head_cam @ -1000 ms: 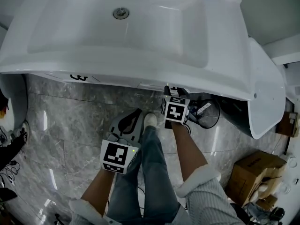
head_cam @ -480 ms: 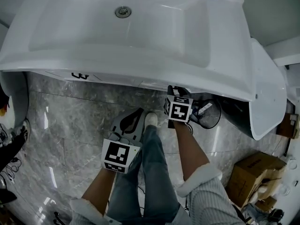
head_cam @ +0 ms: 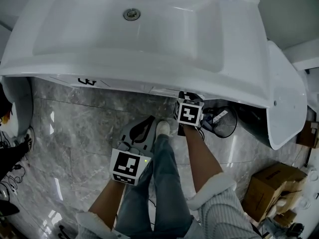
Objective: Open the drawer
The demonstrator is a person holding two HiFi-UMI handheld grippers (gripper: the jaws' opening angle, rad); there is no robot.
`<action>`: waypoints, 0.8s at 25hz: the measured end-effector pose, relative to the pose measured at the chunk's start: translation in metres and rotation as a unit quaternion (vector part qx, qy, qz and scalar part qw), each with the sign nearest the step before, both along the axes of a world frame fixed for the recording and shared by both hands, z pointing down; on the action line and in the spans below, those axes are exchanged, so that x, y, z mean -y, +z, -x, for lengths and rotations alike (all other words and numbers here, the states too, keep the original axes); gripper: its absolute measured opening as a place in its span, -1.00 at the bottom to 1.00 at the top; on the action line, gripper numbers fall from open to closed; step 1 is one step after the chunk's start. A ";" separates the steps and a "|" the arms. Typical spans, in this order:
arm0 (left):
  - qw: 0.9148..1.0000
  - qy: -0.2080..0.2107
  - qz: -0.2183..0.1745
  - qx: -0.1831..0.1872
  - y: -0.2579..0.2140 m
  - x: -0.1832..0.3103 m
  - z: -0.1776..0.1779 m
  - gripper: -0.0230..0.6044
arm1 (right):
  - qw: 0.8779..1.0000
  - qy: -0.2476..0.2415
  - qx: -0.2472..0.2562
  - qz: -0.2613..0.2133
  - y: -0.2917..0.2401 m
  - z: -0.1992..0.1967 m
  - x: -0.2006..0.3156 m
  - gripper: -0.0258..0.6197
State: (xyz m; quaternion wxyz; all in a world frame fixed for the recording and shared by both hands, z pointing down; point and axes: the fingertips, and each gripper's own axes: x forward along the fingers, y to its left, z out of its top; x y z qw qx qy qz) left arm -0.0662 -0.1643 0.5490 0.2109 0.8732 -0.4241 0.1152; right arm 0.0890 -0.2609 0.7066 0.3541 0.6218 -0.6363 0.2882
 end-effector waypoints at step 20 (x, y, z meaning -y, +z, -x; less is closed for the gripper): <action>1.000 0.008 -0.003 0.007 0.000 -0.007 -0.007 -0.85 | 0.999 -0.031 0.011 -0.008 -0.004 0.005 -0.011 -0.52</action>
